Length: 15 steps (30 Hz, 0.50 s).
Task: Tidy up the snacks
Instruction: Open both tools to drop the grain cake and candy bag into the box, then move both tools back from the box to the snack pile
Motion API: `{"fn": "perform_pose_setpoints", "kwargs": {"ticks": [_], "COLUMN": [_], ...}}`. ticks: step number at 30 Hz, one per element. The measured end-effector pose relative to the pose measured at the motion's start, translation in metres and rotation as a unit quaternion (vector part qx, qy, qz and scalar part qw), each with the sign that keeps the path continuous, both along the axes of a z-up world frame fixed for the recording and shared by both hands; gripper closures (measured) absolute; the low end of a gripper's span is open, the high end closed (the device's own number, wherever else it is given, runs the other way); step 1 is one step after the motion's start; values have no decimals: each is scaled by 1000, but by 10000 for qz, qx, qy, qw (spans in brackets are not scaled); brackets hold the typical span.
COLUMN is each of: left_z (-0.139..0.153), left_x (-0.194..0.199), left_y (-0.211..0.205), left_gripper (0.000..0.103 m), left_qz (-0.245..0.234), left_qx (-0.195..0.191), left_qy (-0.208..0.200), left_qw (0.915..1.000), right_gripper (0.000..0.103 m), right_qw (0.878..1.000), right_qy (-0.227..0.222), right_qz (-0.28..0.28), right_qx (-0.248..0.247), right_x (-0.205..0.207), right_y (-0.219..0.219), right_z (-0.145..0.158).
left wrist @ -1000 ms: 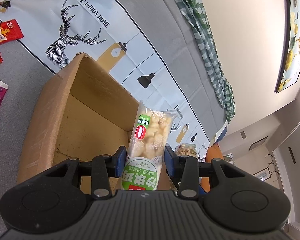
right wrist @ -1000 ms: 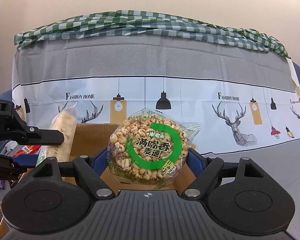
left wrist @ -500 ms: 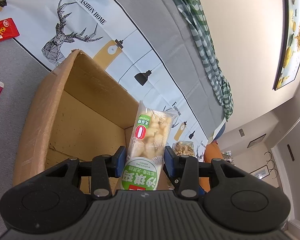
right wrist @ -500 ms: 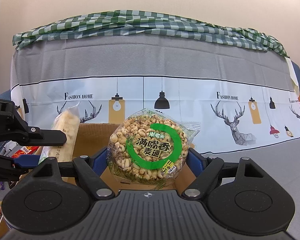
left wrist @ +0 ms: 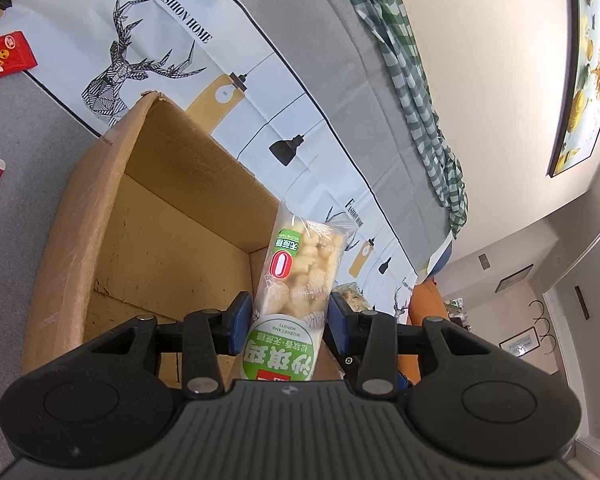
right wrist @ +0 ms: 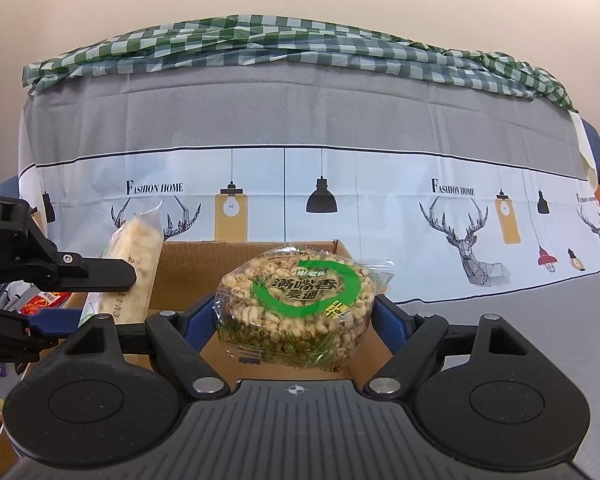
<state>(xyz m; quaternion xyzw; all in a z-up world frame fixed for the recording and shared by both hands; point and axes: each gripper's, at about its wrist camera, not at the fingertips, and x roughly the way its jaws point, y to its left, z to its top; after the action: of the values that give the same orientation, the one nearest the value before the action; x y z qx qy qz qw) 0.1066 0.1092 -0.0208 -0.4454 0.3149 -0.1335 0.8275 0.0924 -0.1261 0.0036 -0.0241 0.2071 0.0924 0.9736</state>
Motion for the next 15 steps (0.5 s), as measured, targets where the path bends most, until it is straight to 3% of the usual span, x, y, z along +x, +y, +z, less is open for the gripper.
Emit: {"fn": "perform_pose_setpoints", "kwargs": {"ticks": [3, 15], "left_z": [-2, 1], "left_x": [0, -5], "left_y": [4, 13], "left_gripper": [52, 53], "left_qz": [79, 135], "left_qx": [-74, 42], "left_qy": [32, 3], "left_qw": [9999, 9999], "right_gripper": [20, 16], "right_qw": [10000, 10000], "right_qy": [85, 89], "right_qz": [15, 12], "right_qx": [-17, -28], "right_x": [2, 1], "right_y": [0, 10], "right_z": [-1, 2]}}
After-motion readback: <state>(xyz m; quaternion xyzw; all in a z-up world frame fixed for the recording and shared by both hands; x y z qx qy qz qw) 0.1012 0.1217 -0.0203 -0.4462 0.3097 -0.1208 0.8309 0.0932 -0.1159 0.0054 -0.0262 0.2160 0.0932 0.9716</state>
